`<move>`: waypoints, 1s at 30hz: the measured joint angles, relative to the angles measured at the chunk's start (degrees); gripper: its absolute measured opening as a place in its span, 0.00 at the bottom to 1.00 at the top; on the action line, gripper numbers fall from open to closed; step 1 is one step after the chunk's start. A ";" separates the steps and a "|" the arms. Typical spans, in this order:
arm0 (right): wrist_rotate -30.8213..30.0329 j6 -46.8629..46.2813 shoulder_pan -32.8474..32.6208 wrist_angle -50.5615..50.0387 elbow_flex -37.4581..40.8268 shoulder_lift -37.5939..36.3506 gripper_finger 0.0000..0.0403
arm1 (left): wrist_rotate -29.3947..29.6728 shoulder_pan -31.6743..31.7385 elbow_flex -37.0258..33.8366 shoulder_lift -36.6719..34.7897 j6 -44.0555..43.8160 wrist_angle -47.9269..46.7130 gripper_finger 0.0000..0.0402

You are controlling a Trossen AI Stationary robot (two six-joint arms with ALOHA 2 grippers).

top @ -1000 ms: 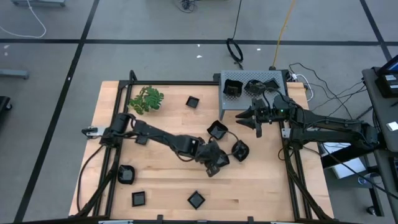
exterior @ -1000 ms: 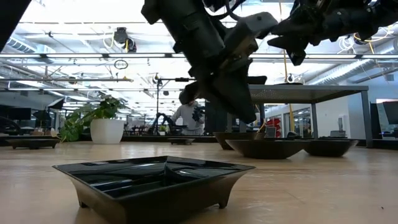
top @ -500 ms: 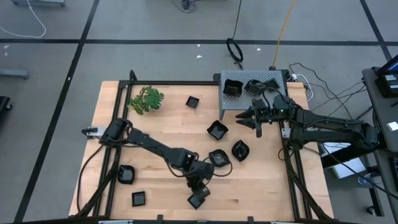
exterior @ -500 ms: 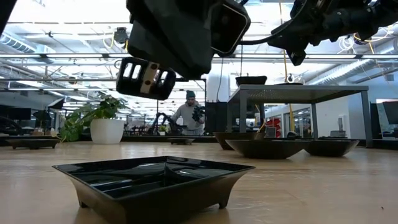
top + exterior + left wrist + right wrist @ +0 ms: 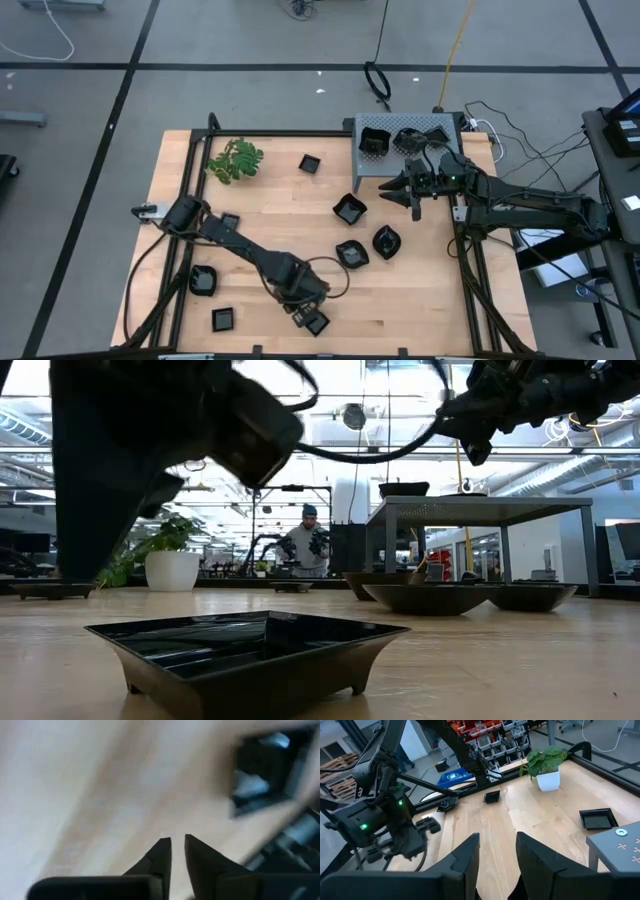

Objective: Pick & Place Mini shaped plates
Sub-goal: Move the square plate to the center of the table

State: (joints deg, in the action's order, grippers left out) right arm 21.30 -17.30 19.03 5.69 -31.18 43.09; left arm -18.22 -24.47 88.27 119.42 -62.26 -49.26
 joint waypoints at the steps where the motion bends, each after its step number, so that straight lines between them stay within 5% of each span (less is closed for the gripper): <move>1: 0.00 0.00 0.00 0.00 0.00 0.00 0.29 | 2.07 0.05 0.00 0.00 -1.52 -1.08 0.17; 8: 0.00 0.00 0.00 0.00 0.00 0.00 0.29 | 13.08 0.72 0.00 0.00 -4.33 0.21 0.26; 18: 0.00 0.00 0.00 0.01 0.00 0.00 0.29 | -0.15 1.58 0.00 0.00 -12.04 6.93 0.43; 25: 0.00 0.28 0.00 0.02 0.00 0.00 0.29 | 9.32 -0.47 -0.06 0.25 -8.76 8.93 0.48; 30: 0.00 1.46 0.00 0.00 0.00 0.00 0.29 | 7.29 -0.55 -0.09 0.46 -8.61 10.47 0.46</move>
State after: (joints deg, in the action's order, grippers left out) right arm 21.30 -15.84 19.03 5.70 -31.18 43.09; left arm -10.93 -25.02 88.18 119.87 -70.87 -38.79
